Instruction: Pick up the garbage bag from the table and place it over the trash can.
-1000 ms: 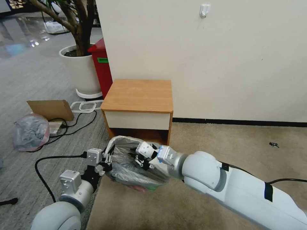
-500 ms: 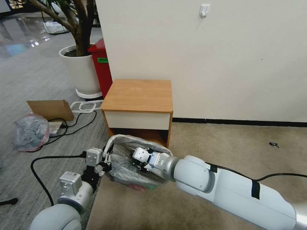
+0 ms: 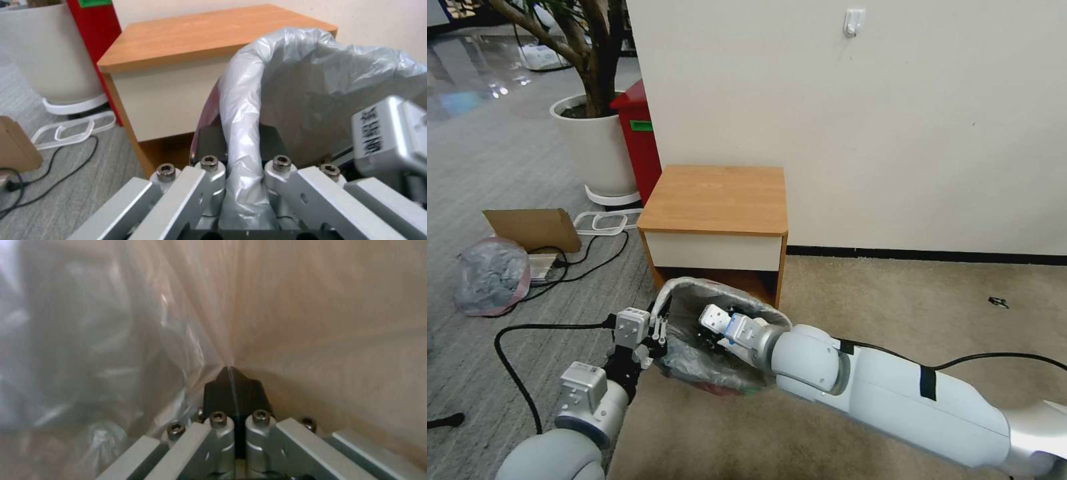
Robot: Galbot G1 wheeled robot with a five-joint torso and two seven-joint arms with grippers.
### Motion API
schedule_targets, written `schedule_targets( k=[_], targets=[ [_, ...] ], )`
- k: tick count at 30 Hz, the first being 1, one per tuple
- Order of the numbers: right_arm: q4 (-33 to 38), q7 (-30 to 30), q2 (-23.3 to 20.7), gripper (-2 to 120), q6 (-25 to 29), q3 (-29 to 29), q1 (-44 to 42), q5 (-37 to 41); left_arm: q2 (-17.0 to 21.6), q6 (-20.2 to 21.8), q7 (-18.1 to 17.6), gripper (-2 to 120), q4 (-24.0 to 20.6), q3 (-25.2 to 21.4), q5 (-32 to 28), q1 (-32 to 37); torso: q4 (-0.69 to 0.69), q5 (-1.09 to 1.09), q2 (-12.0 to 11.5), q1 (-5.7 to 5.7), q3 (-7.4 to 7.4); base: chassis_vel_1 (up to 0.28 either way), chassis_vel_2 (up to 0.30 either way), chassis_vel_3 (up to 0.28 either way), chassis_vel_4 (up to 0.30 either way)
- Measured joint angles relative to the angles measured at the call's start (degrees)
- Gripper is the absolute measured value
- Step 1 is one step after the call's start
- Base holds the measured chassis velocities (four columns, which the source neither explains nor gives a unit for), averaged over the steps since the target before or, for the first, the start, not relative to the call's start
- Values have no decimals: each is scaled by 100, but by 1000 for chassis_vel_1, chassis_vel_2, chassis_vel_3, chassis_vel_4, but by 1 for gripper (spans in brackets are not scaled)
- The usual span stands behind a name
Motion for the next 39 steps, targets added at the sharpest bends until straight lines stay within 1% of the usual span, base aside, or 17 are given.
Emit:
schedule_targets(
  k=[9,21,23,25,27,29,32,34,36,37,39],
  targets=[
    [-110,9,-33,0,3,-39,-15,-8,-31,-1,35,6,-30,21,4,-19,0,0,0,0,0,0,0,0,0],
    [-132,32,-51,0,8,-7,-36,-104,-193,0,52,6,-49,82,-26,27,0,1,0,0,0,0,0,0,0],
    [-60,29,-103,0,9,28,-50,63,-294,-38,94,6,147,79,-41,-2,0,1,0,0,0,0,0,0,0],
    [-24,35,-127,0,9,34,-50,165,-322,-60,94,6,209,83,-51,-19,0,1,0,0,0,0,0,0,0],
    [113,25,-273,0,12,47,-35,483,-447,-120,93,6,479,129,-104,-167,1,0,0,0,0,0,0,0,0],
    [128,4,-306,0,12,56,-35,504,-464,-122,93,6,520,138,-103,-195,0,0,0,0,0,0,0,0,0],
    [257,-89,-457,0,14,201,-165,599,-577,-132,93,6,817,267,-94,-346,0,0,0,0,0,0,0,0,0],
    [292,-94,-481,0,15,232,-199,633,-592,-132,93,6,858,288,-107,-358,-1,0,0,0,0,0,0,0,0],
    [498,-104,-576,0,21,410,-391,736,-631,-135,47,6,1018,344,-274,-390,1,1,0,0,0,0,0,0,0],
    [498,-104,-576,0,21,410,-391,736,-631,-135,47,6,1018,344,-274,-390,1,1,0,0,0,0,0,0,0],
    [849,-109,-716,0,27,779,-748,957,-657,-128,-104,6,1192,367,-738,-438,1,1,0,0,0,0,0,0,0]
  ],
)
